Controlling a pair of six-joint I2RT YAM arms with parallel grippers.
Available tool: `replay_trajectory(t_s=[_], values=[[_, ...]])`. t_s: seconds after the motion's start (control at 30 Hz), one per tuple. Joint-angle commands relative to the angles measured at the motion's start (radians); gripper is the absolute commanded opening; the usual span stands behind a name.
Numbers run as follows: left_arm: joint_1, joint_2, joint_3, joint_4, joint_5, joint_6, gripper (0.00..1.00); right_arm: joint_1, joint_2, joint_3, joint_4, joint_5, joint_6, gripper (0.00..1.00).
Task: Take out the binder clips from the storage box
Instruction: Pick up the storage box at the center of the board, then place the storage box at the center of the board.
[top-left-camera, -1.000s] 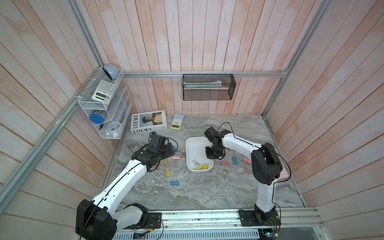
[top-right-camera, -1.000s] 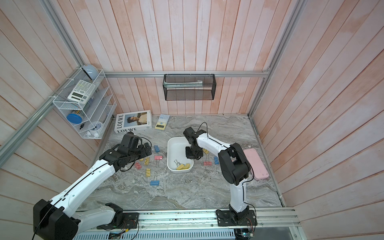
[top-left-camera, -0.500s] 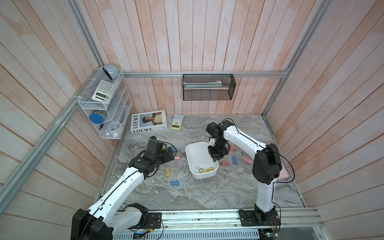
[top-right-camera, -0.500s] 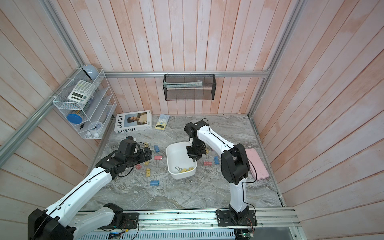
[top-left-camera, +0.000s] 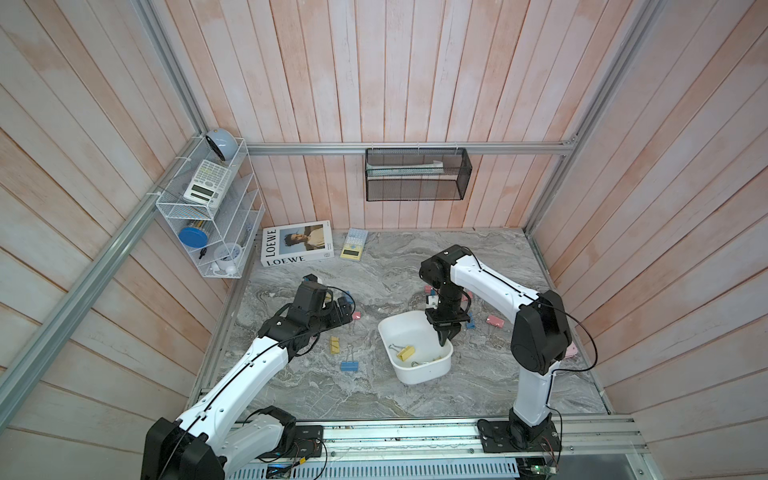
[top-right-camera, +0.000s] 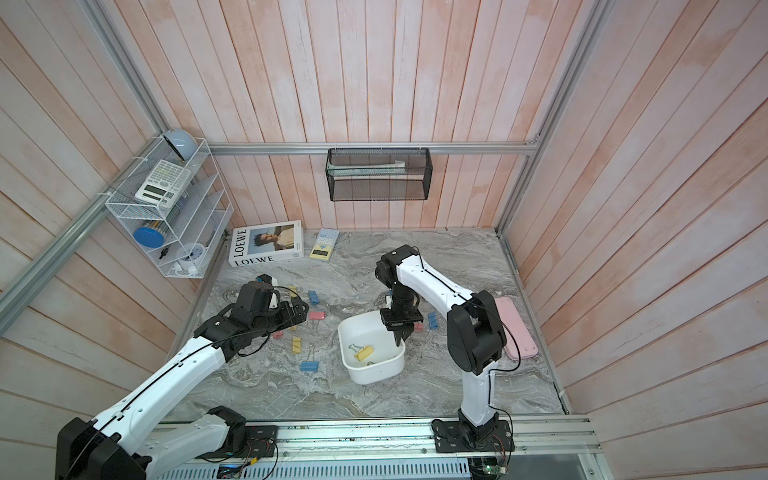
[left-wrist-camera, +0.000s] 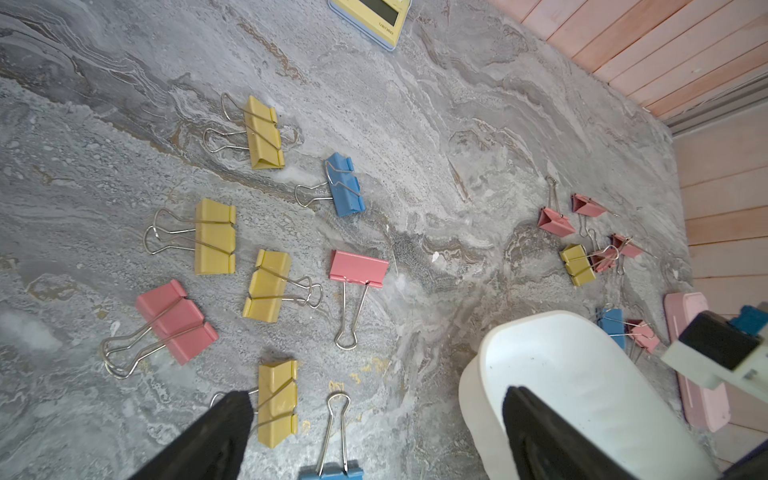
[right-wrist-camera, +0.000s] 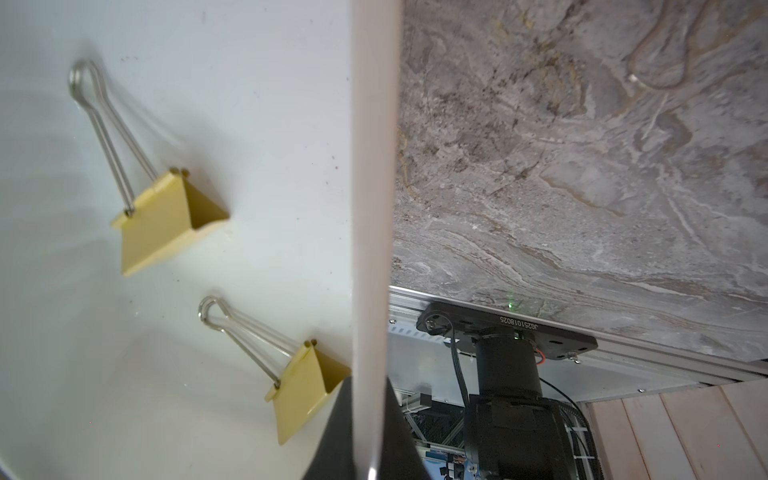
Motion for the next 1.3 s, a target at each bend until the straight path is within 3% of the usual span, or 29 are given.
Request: replay_trajectory(t_s=[0.0,0.3,0.73,1.03,1.27], values=[[0.004,-0.003,-0.007,0.018,0.020,0.013,1.00,-0.006,-0.009,0.008,-0.021,-0.009,-0.014,0.00],[0.005,-0.002,0.011,-0.011,0.005,0.001,1.00,-0.012,-0.003,0.033,0.074,0.071,0.024,0.00],[0.004,0.031,0.109,-0.098,-0.035,-0.042,1.00,-0.003,0.050,-0.021,0.541,0.189,0.169,0.00],[0.005,0.060,0.195,-0.168,-0.063,-0.044,1.00,0.006,0.123,-0.051,0.746,0.237,0.204,0.05],[0.005,0.074,0.230,-0.195,-0.081,-0.033,1.00,0.007,0.117,-0.077,0.792,0.257,0.216,0.42]])
